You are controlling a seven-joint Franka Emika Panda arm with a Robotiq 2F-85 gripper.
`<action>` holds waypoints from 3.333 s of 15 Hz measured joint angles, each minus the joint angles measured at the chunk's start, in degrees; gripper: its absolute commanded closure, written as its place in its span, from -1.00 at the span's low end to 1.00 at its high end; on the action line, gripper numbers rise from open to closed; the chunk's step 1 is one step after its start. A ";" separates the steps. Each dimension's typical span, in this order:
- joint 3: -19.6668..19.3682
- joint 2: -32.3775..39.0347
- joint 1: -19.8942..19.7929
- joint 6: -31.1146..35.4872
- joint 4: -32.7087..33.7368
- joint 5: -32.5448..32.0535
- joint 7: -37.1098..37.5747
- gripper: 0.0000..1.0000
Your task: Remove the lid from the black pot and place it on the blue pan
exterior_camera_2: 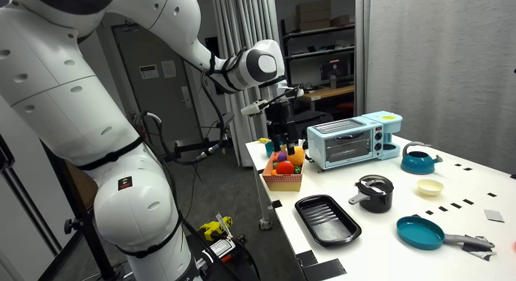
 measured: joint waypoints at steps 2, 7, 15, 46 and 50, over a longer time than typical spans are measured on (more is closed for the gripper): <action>0.00 0.00 0.00 0.00 0.00 0.00 0.00 -1.00; -0.99 0.09 0.32 0.00 0.00 -0.21 0.00 -1.00; -10.83 5.24 -0.71 3.18 2.71 -1.71 -6.00 -1.00; -17.58 32.13 2.81 12.45 19.88 2.96 -5.82 -1.00; -19.67 36.88 2.71 12.59 25.53 3.20 -3.70 -1.00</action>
